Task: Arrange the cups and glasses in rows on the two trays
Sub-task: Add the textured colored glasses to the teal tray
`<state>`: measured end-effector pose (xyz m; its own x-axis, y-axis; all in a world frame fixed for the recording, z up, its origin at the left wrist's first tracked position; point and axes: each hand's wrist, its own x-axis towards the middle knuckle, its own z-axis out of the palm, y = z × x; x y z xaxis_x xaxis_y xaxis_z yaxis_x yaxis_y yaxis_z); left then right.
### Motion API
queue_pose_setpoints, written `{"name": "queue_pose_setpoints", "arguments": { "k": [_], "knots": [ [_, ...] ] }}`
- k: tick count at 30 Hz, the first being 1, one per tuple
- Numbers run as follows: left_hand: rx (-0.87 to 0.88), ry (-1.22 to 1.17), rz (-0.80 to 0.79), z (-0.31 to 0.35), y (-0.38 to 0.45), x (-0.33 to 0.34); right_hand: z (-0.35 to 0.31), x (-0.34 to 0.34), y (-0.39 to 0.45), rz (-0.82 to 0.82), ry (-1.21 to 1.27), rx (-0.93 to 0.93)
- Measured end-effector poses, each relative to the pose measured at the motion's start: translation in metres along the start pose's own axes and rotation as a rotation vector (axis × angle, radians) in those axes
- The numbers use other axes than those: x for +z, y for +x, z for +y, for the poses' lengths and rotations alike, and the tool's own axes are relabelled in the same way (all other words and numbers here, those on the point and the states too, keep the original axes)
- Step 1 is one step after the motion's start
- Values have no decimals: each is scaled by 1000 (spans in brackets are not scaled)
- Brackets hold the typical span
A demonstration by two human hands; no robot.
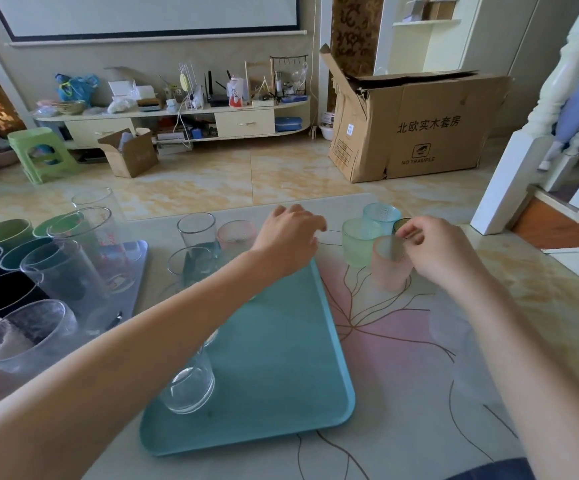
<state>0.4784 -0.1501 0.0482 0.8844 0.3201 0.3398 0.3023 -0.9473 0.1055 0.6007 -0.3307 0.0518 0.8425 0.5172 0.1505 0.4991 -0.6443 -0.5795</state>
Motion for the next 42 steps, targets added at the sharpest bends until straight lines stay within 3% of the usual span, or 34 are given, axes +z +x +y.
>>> {"name": "queue_pose_setpoints", "arguments": {
  "k": [5, 10, 13, 20, 27, 33, 42],
  "knots": [
    [74, 104, -103, 41, 38, 42, 11, 14, 3, -183, -322, -37],
    [32, 139, -219, 42, 55, 67, 13, 21, 8, -229, -354, -89],
    [2, 120, -199, 35, 54, 71, 10, 20, 4, -241, -393, -111],
    [28, 165, -125, 25, 27, 56, -2, 19, -6, -166, -387, -131],
    [-11, 58, -191, -9, -36, -24, -33, 23, -19, -129, -225, -247],
    [-115, -4, -290, -30, -88, -59, -60, 27, -55, -217, -75, -327],
    [-55, 166, -415, -37, -108, -42, -73, 29, -78, -383, -139, -431]
  ]
}}
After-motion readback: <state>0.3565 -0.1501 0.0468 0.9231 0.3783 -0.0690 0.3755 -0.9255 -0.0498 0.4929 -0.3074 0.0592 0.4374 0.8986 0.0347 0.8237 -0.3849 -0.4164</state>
